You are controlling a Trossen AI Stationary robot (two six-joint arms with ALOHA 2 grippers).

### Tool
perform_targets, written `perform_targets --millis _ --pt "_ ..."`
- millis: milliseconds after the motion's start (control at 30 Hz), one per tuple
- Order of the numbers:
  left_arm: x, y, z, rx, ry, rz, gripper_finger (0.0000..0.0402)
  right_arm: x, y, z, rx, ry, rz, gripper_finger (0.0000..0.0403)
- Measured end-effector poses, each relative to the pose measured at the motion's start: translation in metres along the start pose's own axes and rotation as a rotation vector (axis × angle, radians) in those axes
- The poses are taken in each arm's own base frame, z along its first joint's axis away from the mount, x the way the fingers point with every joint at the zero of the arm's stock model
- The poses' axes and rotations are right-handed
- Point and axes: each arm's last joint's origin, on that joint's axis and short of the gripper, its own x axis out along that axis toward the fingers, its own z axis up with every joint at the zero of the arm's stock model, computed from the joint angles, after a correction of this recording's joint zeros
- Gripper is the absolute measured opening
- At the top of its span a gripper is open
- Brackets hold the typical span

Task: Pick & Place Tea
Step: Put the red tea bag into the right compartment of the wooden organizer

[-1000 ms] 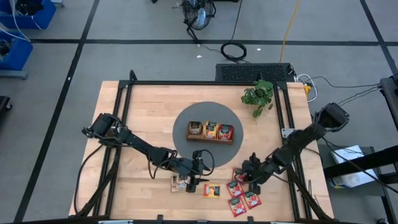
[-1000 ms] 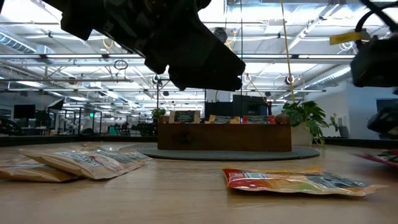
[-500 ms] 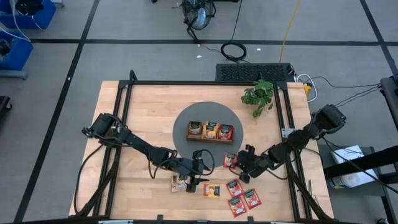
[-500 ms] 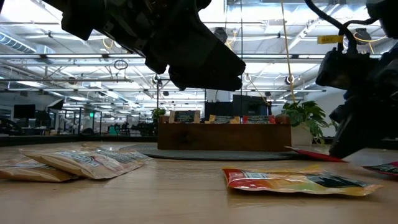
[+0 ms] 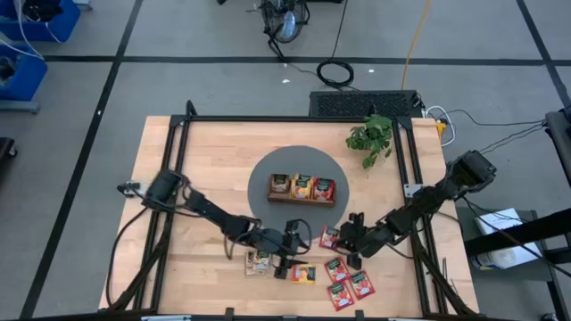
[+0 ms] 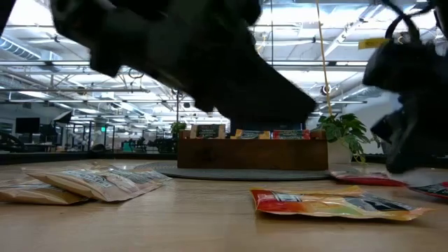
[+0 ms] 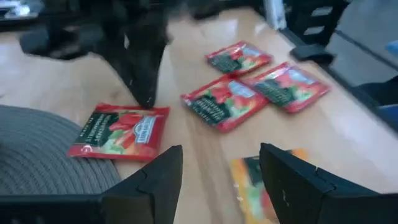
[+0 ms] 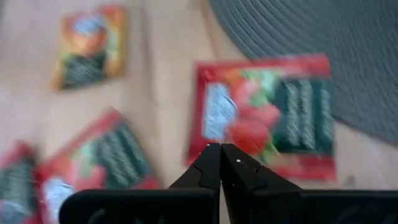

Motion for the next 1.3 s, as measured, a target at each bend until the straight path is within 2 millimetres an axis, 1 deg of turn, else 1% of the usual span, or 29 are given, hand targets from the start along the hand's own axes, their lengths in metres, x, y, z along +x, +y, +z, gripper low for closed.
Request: perform_targets --millis 67,133,233,333,400,467,567,667,800,933,1067,1167,1300 --pt "0.014 0.004 0.001 0.001 -0.002 0.010 0.0214 -0.002 0.003 0.004 -0.006 -0.033 0.030 0.0000" --pt "0.028 0.006 0.007 -0.006 -0.027 0.017 0.0214 -0.004 0.004 0.006 -0.017 -0.039 0.035 0.0000" --pt "0.046 0.009 0.007 -0.006 0.009 0.026 0.0214 -0.006 0.005 0.008 -0.025 -0.054 0.043 0.0000" --pt "0.057 0.008 0.008 -0.007 0.079 0.034 0.0214 -0.011 0.004 0.012 -0.014 -0.066 0.043 0.0000" --pt "0.063 0.008 0.009 -0.021 0.112 0.051 0.0214 -0.016 0.000 0.014 -0.011 -0.057 0.020 0.0000" --pt "0.065 0.008 0.007 -0.021 0.161 0.075 0.0214 -0.019 -0.003 0.016 -0.004 -0.055 0.005 0.0000" --pt "0.065 0.010 0.009 -0.016 0.162 0.121 0.0214 -0.025 -0.008 0.018 0.015 -0.043 -0.038 0.0000" --pt "0.064 0.011 0.008 -0.010 0.166 0.157 0.0214 -0.028 -0.017 0.015 0.021 0.008 -0.100 0.0000" --pt "0.064 0.018 0.005 -0.029 0.200 0.173 0.0213 -0.028 -0.024 0.013 0.018 0.046 -0.157 0.0000" --pt "0.064 0.024 0.005 -0.048 0.202 0.157 0.0213 -0.025 -0.028 0.015 0.017 0.046 -0.172 0.0000" --pt "0.064 0.023 0.004 -0.046 0.210 0.149 0.0211 -0.025 -0.029 0.017 0.021 0.044 -0.178 0.0000" --pt "0.064 0.019 0.005 -0.011 0.207 0.139 0.0186 -0.025 -0.029 0.017 0.011 0.044 -0.177 0.0000" --pt "0.064 0.016 0.005 0.017 0.207 0.132 0.0116 -0.025 -0.029 0.017 -0.019 0.047 -0.178 0.0000"
